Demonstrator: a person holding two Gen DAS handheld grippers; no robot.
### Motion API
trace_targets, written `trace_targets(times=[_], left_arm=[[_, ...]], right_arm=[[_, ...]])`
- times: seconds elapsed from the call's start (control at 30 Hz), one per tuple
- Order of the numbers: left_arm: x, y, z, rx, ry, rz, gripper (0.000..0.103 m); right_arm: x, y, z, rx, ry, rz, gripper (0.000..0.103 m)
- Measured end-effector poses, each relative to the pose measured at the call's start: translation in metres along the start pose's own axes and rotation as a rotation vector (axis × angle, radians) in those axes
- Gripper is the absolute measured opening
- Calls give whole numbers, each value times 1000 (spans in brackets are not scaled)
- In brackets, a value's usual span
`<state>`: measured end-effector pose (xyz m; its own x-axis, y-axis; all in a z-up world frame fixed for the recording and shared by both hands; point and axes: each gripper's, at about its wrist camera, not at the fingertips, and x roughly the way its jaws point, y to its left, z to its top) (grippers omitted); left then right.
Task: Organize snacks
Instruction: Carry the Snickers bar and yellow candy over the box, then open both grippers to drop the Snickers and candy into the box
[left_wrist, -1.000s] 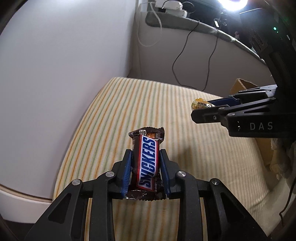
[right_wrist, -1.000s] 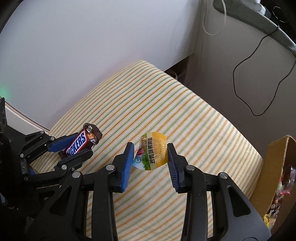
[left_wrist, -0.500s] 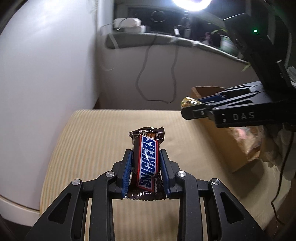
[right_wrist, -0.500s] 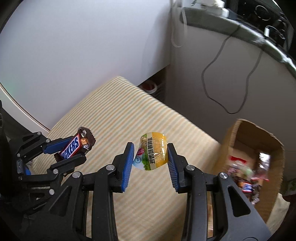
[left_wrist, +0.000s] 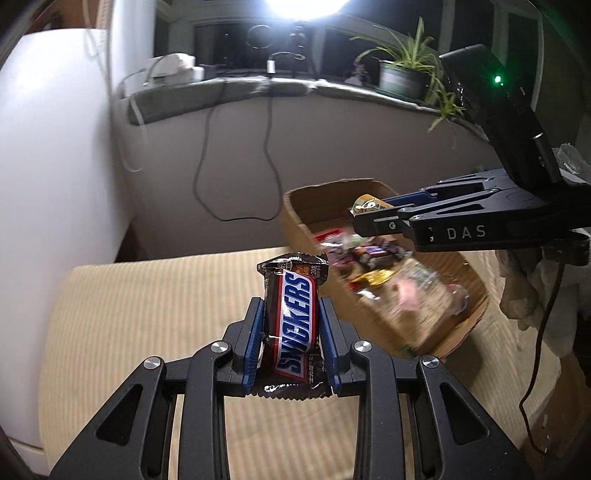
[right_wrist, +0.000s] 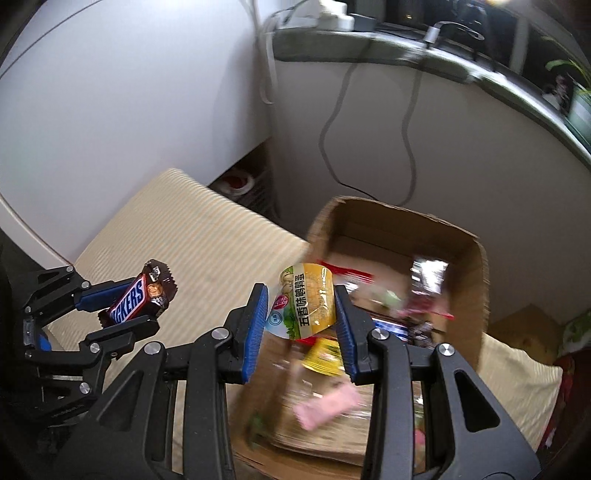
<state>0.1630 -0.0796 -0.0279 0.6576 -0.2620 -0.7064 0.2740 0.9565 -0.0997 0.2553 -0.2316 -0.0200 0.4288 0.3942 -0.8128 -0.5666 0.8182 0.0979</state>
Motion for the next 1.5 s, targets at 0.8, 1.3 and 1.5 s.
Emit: trace_targets(times=[0.8,1.3,1.5], left_arm=[[76,-54,49,87,47,-52,28],[94,-64,49,102,76,-65,28],[95,-66,49,110,80,-62,28]], right_arm=[[16,-103,-21,119,30,-64,37],[23,-118,-28,134,45,-49,38],[19,-121,-28,133,46,-50,39]])
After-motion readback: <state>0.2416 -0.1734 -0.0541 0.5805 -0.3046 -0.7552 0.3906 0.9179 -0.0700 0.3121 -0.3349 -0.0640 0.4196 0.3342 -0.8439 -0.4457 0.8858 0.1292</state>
